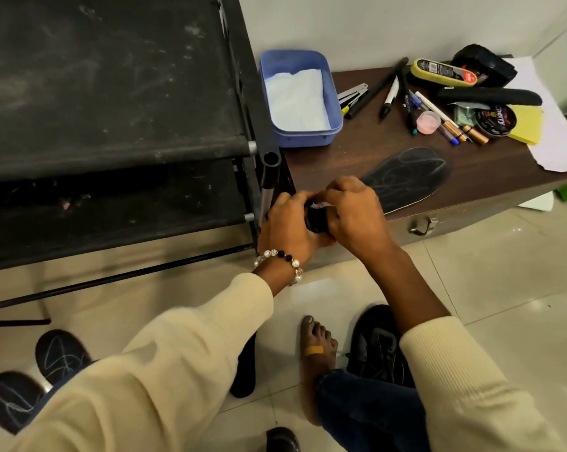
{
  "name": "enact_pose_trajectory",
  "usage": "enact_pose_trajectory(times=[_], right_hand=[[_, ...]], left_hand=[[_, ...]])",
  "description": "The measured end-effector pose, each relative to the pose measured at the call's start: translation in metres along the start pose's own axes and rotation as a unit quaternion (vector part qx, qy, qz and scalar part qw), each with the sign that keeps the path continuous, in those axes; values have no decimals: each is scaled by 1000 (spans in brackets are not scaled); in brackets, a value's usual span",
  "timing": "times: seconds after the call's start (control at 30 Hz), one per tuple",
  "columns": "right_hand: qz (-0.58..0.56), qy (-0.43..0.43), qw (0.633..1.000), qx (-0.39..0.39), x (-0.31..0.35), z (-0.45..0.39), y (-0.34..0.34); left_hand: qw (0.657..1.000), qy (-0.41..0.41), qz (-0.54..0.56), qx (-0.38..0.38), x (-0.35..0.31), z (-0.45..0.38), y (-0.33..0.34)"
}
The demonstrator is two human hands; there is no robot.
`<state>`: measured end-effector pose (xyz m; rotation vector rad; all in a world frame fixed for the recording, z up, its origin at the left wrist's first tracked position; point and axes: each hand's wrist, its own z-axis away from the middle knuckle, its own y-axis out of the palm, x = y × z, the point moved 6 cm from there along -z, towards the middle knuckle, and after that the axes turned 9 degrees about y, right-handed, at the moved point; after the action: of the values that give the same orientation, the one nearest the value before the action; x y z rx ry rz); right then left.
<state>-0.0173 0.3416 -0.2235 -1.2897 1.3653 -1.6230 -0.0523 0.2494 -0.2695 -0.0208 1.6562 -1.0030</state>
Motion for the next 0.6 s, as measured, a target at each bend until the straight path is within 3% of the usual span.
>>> enact_pose_trajectory(times=[0.17, 0.3, 0.37, 0.43, 0.53, 0.6], right_hand=[[-13, -92, 992, 88, 7, 17, -5], [-9, -58, 998, 10, 1, 8, -1], [-15, 1, 1000, -9, -4, 0, 1], [-12, 6, 1000, 17, -5, -1, 2], [-5, -85, 992, 98, -2, 11, -9], [4, -72, 988, 135, -11, 16, -14]], left_hand=[[1000, -6, -1, -9, 3, -2, 1], [1000, -10, -6, -12, 1, -1, 1], [1000, -12, -2, -8, 0, -1, 1], [1000, -14, 0, -4, 0, -2, 0], [1000, -12, 8, -4, 0, -1, 0], [1000, -9, 4, -6, 0, -1, 1]])
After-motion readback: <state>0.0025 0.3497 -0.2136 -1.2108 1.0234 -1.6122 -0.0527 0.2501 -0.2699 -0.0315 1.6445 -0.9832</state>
